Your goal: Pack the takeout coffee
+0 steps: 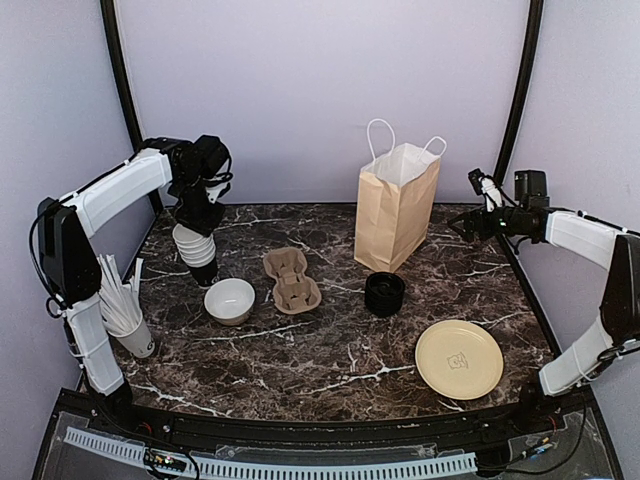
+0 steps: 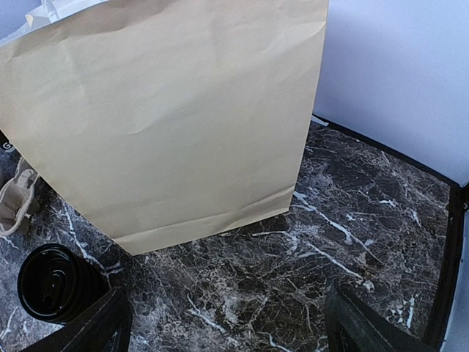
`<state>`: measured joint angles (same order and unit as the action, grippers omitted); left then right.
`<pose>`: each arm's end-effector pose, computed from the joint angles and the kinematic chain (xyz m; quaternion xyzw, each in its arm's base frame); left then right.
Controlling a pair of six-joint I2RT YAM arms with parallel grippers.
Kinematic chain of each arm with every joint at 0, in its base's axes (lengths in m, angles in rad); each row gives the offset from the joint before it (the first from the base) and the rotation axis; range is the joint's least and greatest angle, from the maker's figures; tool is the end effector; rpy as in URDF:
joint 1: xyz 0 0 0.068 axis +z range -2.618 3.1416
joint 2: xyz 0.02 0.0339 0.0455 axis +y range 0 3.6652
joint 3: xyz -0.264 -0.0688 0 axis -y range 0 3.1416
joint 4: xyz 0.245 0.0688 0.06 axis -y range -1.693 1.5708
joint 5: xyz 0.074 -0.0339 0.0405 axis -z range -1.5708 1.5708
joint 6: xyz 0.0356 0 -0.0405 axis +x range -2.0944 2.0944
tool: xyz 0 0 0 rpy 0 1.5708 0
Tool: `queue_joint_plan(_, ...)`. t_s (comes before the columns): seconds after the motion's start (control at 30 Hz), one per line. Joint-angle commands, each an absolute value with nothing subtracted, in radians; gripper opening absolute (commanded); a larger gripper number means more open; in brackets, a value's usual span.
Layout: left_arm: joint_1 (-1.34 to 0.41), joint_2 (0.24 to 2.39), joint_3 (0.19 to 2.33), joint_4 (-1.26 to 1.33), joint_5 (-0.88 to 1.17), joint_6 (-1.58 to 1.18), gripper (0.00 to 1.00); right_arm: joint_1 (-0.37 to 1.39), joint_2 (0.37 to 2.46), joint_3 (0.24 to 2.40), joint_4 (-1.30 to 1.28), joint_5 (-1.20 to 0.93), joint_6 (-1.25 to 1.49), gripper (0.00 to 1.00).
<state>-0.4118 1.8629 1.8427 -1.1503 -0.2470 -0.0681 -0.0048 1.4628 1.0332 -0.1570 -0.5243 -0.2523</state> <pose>0.3558 -0.1459 0.3214 0.1422 0.9624 0.0704 0.2203 0.3266 0.0163 0.2704 -0.2266 0.8296 0.1680 0.4818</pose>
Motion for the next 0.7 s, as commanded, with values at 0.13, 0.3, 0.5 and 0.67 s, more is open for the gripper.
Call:
queue_joint_plan(0.13,-0.414,1.862,1.825,-1.162,-0.263,-0.073,0.1,-0.006,1.463,1.021,-0.124,-0.531,-0.257,0.92)
queue_joint_plan(0.3,-0.414,1.864,1.827,-1.16,-0.284,-0.06,0.03,-0.006,1.465,1.02,-0.125,-0.531,-0.257,0.92)
queue_joint_plan(0.5,-0.413,1.886,1.855,-1.133,-0.451,-0.012,0.0,-0.006,1.467,1.021,-0.124,-0.531,-0.258,0.92)
queue_joint_plan(0.67,-0.398,1.921,1.924,-1.131,-0.557,0.028,0.0,-0.006,1.478,1.045,-0.138,-0.524,-0.239,0.92)
